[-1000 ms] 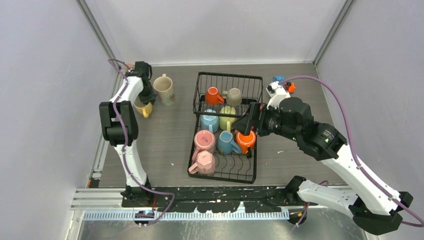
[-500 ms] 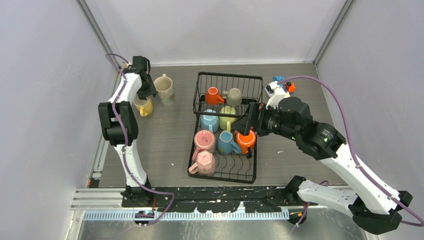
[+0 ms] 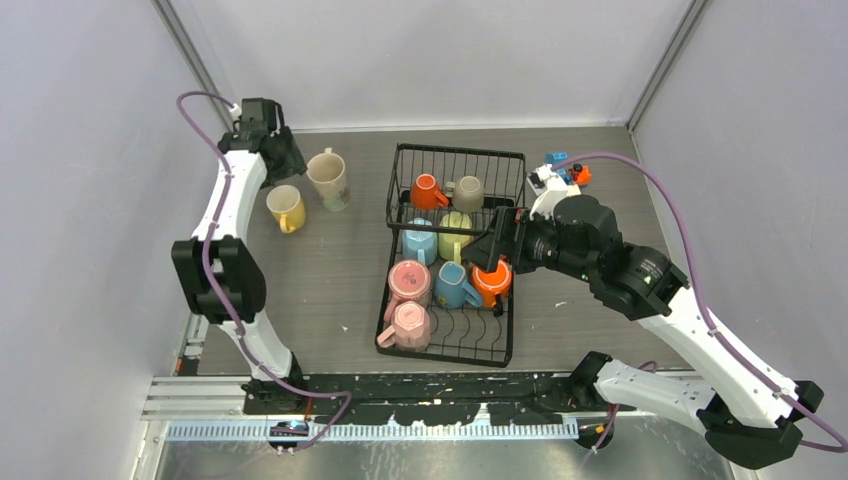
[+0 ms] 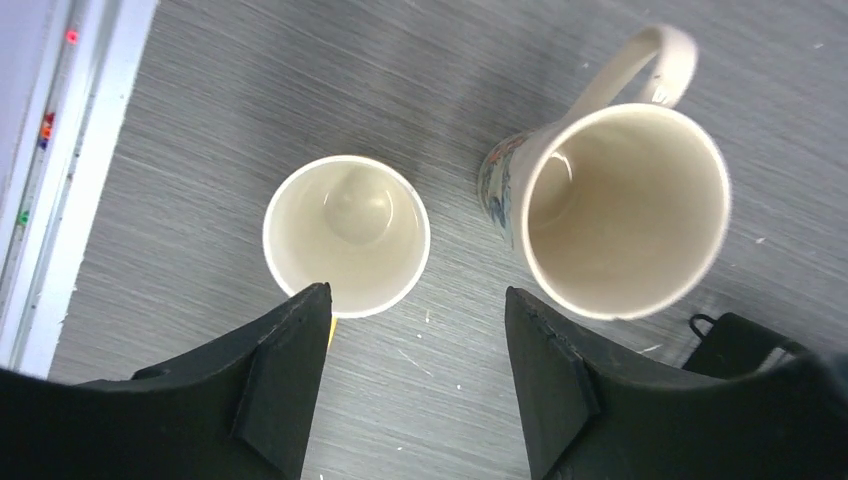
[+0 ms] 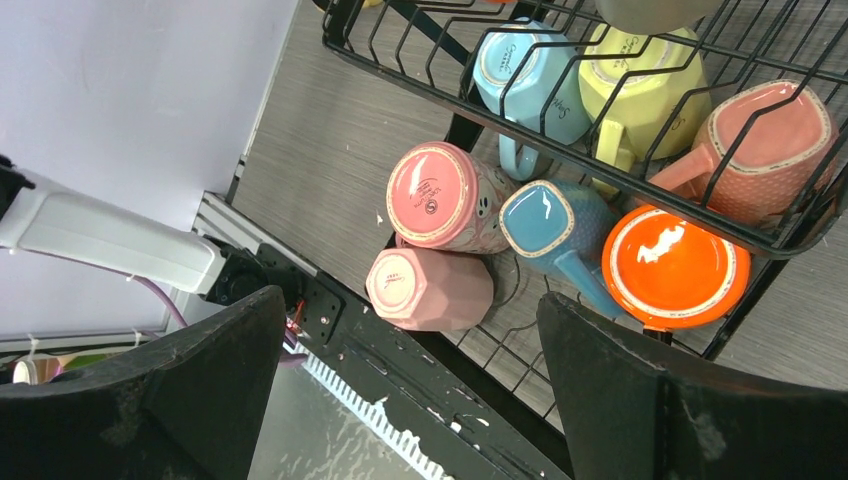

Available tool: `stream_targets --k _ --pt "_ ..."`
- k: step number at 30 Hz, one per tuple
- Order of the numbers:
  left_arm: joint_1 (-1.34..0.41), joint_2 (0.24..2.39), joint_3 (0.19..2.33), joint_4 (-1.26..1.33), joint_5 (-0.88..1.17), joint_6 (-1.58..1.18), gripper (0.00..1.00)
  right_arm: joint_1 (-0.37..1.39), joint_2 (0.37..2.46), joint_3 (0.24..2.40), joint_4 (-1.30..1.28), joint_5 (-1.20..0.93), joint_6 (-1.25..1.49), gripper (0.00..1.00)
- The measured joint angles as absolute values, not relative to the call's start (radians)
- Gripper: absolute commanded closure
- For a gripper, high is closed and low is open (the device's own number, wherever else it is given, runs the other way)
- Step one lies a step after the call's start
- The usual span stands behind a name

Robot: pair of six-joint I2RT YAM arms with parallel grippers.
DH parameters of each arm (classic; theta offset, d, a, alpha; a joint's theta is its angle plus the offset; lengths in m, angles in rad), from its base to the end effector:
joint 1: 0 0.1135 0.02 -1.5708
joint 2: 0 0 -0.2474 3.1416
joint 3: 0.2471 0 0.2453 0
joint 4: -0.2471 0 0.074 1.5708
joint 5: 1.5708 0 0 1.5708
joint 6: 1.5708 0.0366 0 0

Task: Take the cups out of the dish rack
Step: Unload the cup from the dish rack.

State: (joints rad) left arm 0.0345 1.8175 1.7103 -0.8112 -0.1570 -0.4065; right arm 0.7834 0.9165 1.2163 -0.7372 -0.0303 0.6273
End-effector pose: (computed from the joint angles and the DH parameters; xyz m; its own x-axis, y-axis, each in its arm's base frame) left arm 0.3898 0.0192 0.3001 -0.6785 -0.4142 -0.6067 -0.4324 0.8928 -0.1259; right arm 0.1261 0.1272 0.3905 -0.6684 0.1623 -0.7259 -0.4107 0.7331 0.5421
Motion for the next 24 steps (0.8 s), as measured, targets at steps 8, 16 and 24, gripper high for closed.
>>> stream_targets --k 8,16,24 --pt "0.031 1.618 1.604 -0.804 -0.136 -0.406 0.26 0.783 0.916 1.211 -0.725 -0.035 0.627 0.00" --pt "-0.081 1.338 1.406 -0.802 -0.091 -0.405 0.18 0.783 0.914 1.199 -0.707 -0.026 0.627 0.00" --pt "-0.237 1.096 1.242 -0.814 -0.059 -0.381 0.15 0.783 0.914 1.199 -0.703 0.025 0.625 0.00"
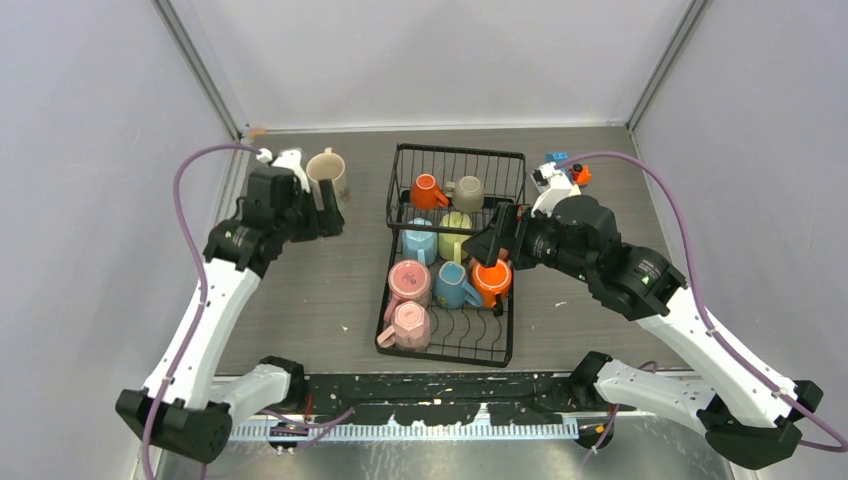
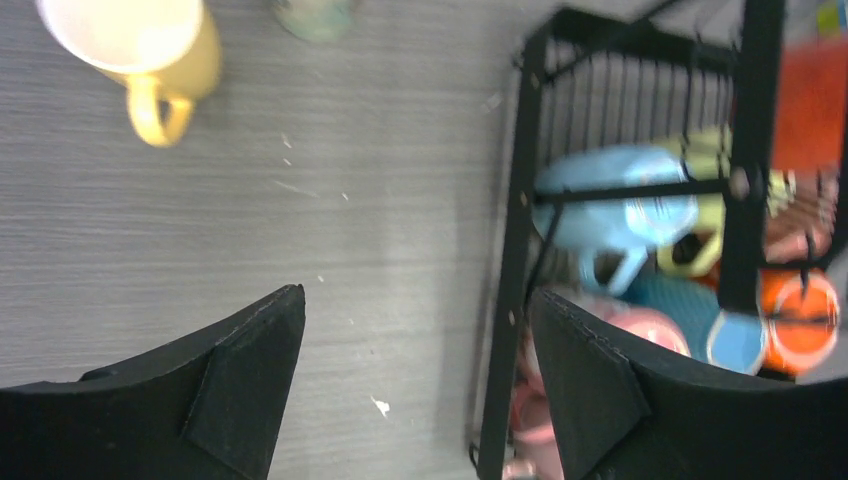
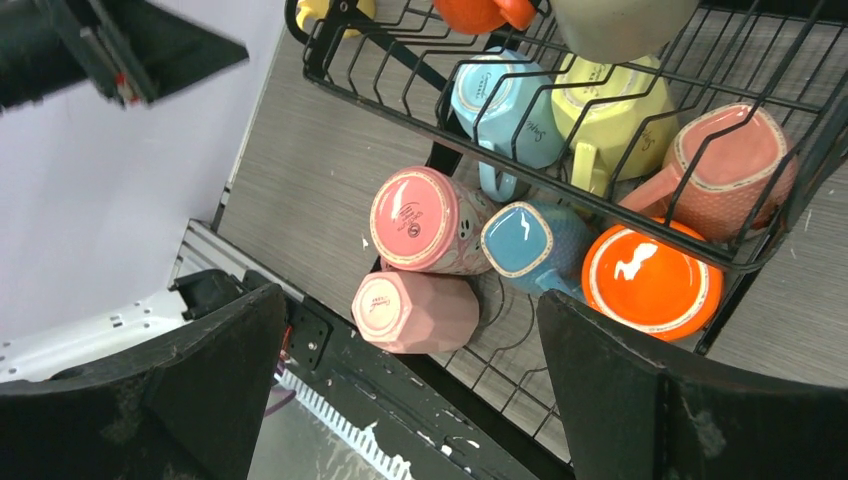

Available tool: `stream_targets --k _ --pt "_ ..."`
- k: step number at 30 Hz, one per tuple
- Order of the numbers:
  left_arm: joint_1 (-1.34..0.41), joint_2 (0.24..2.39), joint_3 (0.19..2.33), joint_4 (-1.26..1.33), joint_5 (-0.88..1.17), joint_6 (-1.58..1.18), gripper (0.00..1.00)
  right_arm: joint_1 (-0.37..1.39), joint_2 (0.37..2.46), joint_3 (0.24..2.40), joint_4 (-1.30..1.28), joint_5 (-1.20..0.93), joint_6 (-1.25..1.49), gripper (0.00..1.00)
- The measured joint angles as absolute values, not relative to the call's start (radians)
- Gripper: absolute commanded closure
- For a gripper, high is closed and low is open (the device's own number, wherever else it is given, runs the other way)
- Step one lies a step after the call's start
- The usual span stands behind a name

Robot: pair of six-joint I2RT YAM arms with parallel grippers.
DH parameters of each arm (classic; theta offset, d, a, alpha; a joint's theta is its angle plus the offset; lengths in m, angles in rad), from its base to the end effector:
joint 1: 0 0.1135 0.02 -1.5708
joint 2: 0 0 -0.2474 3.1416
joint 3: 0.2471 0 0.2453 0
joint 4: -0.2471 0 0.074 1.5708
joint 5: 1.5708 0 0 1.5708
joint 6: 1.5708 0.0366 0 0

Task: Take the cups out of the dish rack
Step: Unload the cup from the dish rack.

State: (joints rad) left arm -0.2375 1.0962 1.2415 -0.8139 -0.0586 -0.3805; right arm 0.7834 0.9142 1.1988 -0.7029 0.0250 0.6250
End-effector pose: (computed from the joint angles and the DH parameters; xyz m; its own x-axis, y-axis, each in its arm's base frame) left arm 0.2147 -0.0498 0.3588 -0.6300 -0.2289 -0.7421 -0.0471 0.9651 -0.2577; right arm 0.1292 0.1274 0.3889 -0.6367 0.1914 -0.7470 -0.3906 0.7552 0.5264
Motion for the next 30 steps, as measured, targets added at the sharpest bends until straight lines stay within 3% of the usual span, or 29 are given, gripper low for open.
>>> stream_targets --k 9,16,21,30 --pt "-0.469 0.869 1.068 -0.891 -0.049 -0.366 0.11 0.783 0.918 1.199 -0.695 0.064 0.626 0.00" --pt "-0.546 0.713 0.929 -0.928 0.003 -0.423 0.10 0.783 0.941 1.199 -0.687 0.070 0.627 0.00" --pt "-0.638 0.700 0.887 -0.938 0.019 -0.481 0.11 0.783 0.952 1.198 -0.679 0.070 0.631 0.00" --pt "-0.951 0.756 0.794 -0.879 -0.095 -0.616 0.12 0.783 0.951 1.179 -0.659 0.070 0.634 0.00"
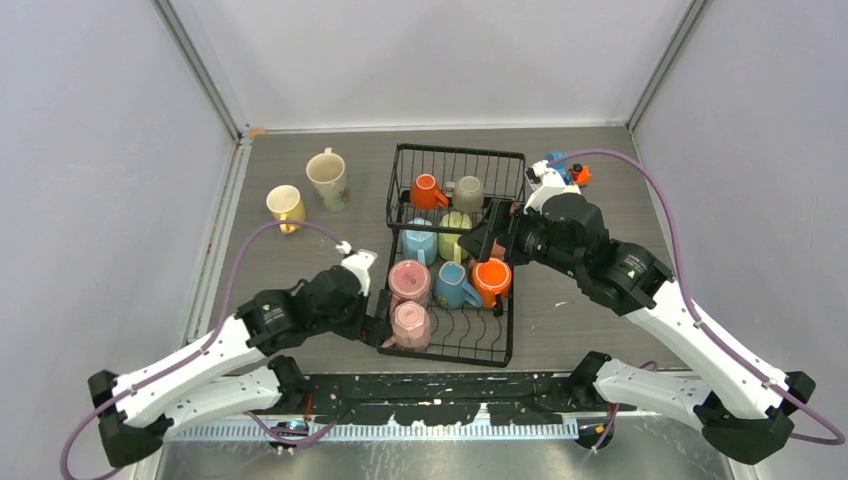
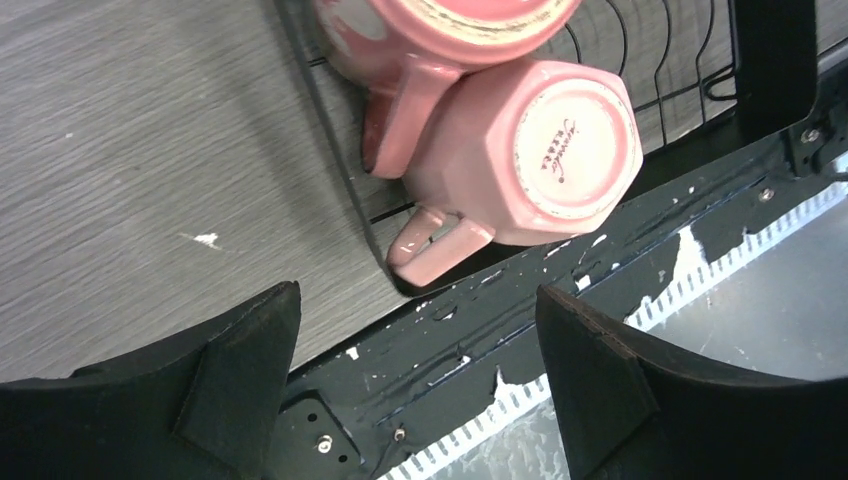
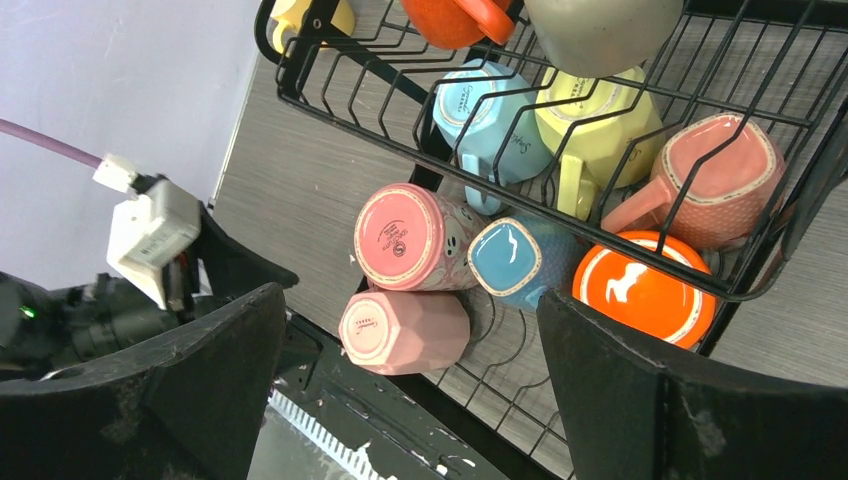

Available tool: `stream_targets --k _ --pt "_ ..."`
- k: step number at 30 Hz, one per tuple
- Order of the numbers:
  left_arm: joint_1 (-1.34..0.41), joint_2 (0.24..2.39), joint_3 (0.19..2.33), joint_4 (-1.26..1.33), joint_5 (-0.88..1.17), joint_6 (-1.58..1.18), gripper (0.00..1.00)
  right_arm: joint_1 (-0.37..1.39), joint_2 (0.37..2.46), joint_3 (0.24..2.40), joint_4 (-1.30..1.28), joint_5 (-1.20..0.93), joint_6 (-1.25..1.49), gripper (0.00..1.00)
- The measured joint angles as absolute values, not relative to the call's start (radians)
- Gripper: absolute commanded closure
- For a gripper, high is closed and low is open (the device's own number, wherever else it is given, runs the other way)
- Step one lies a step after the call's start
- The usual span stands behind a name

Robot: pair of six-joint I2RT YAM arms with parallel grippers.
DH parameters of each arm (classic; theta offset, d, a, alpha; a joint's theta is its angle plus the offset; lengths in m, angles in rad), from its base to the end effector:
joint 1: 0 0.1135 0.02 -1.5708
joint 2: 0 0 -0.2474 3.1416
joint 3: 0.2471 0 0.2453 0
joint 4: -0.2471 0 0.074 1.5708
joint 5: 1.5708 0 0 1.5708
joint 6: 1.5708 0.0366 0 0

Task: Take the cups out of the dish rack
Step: Unload the cup from the dish rack.

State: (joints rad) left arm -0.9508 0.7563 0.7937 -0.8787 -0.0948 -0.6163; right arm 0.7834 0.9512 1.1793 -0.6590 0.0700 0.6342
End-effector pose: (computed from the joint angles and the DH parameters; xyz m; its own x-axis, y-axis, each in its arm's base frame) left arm 0.0894 -0.1193 0.2698 -0.8006 0.1311 -0.5847 0.3809 0.8646 -0.3277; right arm 0.1399 0.1357 0.3810 -0.6288 0.2079 -0.7492 -0.3554 0.7801 0.5148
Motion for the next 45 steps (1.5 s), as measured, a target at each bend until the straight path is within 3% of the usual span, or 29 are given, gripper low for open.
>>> stream_targets --k 7,16,39,45 --pt "-1.072 0.870 0.724 -0.743 -0.156 -0.629 0.13 0.783 0.945 1.170 -0.659 0.078 0.634 0.00" --pt "-1.081 0.928 0.707 -0.632 -0.127 -0.617 0.45 0.783 0.926 1.139 -0.656 0.086 0.635 0.00" --pt "-1.209 1.062 0.680 -0.565 -0.177 -0.617 0.67 0.783 0.916 1.095 -0.632 0.086 0.653 0.00" --pt "-1.224 1.096 0.680 -0.551 -0.210 -0.609 0.80 0.783 0.899 1.084 -0.629 0.086 0.654 0.00"
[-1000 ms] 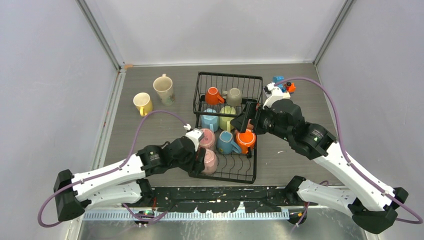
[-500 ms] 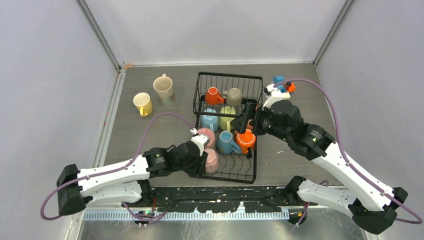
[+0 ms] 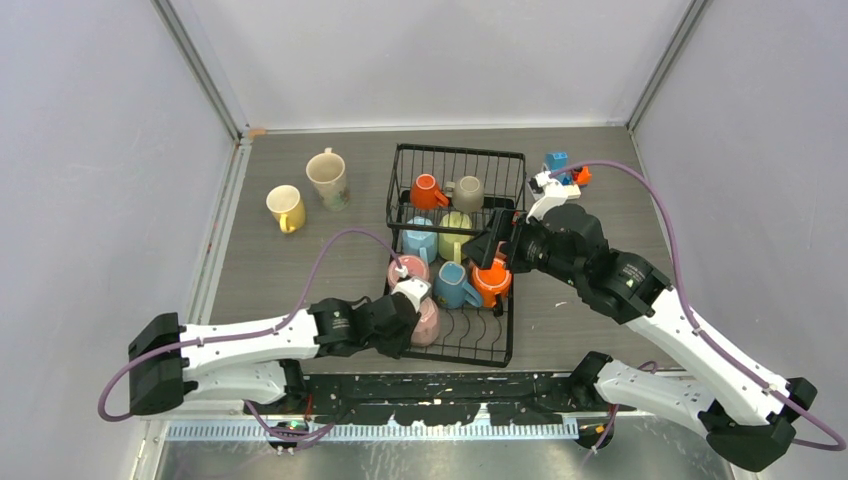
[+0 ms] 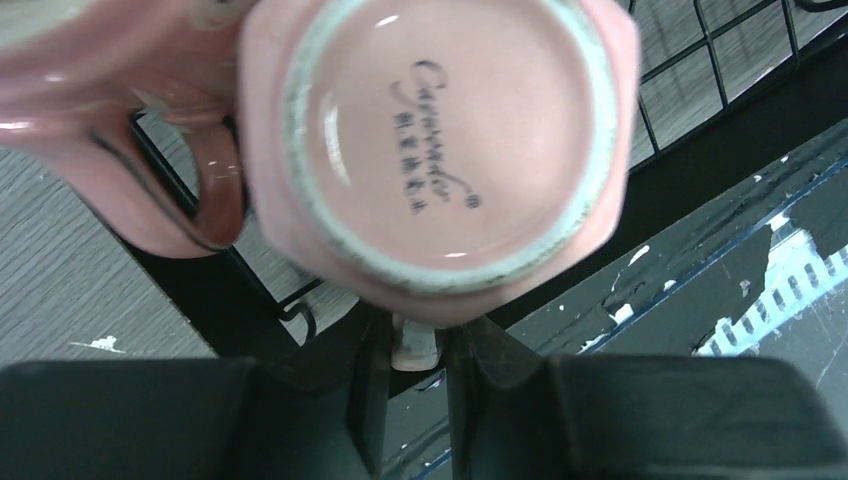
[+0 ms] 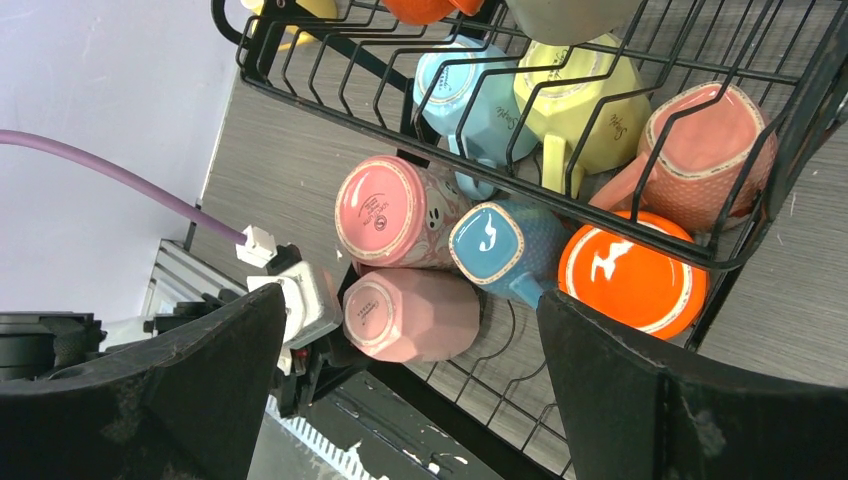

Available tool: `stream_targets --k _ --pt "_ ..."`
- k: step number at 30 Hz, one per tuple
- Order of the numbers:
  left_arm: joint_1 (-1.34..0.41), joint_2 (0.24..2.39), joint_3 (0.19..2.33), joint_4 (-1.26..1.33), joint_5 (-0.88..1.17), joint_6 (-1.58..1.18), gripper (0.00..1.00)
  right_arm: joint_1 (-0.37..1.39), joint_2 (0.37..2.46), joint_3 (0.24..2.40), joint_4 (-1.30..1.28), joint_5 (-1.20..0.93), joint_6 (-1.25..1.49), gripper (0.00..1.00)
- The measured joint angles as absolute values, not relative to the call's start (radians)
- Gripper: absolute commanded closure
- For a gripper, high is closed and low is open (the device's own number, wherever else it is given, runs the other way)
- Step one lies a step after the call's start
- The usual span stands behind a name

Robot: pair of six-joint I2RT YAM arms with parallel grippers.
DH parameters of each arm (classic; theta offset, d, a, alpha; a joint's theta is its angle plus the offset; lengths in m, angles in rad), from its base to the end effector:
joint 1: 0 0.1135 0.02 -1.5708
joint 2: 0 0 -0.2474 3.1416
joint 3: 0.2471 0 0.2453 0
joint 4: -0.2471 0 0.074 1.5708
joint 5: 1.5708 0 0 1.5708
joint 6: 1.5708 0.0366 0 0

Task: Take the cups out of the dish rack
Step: Unload the cup from the dish rack.

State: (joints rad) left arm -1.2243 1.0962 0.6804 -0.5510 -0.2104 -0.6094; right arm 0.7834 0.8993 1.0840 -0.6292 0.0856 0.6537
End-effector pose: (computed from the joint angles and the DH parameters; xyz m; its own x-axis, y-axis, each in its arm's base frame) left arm 0.0789 -0.1960 0.2020 -0.7326 0.3809 -0.5641 0.5612 0.8069 -0.1841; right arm 0.1358 0.1309 0.3623 -0.6362 0.2215 -0.7391 -0.3295 0.7882 0.5199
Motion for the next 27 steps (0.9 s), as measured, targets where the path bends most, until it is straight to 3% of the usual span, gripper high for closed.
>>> stream_targets --k 8,27 --pt "-1.238 1.109 0.680 -0.528 -0.221 -0.589 1.00 0.783 0.896 1.082 -0.629 0.085 0.657 0.00" --pt "-1.241 0.941 0.680 -0.551 -0.181 -0.493 1.00 0.783 0.890 1.078 -0.628 0.089 0.662 0.00"
